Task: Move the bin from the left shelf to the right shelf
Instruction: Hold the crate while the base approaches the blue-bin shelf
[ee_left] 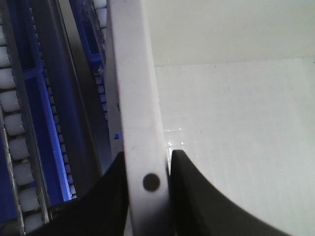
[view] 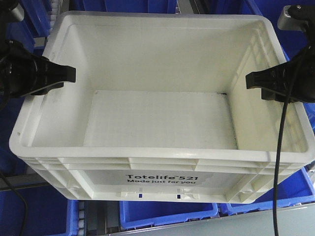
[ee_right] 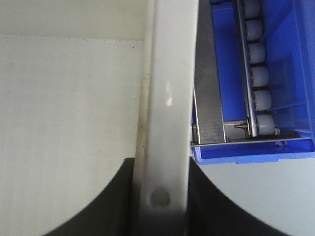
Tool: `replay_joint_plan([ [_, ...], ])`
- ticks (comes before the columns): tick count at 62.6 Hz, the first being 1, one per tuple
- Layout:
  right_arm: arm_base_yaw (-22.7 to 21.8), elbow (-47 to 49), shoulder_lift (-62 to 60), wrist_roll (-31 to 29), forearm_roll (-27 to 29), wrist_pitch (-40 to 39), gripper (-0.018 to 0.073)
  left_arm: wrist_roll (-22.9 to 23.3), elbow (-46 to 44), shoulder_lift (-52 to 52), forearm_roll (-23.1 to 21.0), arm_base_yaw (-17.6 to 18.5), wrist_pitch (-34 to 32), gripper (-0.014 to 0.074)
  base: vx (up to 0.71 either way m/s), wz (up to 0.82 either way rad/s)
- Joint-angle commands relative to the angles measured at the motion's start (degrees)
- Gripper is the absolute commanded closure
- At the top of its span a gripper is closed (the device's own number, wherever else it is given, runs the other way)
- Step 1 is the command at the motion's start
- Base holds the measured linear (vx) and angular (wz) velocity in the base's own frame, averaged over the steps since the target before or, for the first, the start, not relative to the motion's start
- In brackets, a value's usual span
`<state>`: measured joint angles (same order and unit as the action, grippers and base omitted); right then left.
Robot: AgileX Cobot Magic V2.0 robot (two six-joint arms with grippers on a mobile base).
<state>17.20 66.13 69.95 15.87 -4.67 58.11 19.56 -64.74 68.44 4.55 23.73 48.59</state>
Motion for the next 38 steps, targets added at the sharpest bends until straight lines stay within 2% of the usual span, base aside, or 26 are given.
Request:
replay_joint_plan([
  [1, -0.8, 2.2, -2.1, -1.1, -4.6, -5.4, 0.0564, -1.2, -2.0, -2.4, 2.6, 0.0, -5.1, 0.0603, 0.06, 0.12],
  [38, -0.8, 2.2, -2.1, -1.1, -4.6, -5.4, 0.0564, -1.2, -2.0, -2.4, 2.6, 0.0, -5.1, 0.0603, 0.04, 0.1],
])
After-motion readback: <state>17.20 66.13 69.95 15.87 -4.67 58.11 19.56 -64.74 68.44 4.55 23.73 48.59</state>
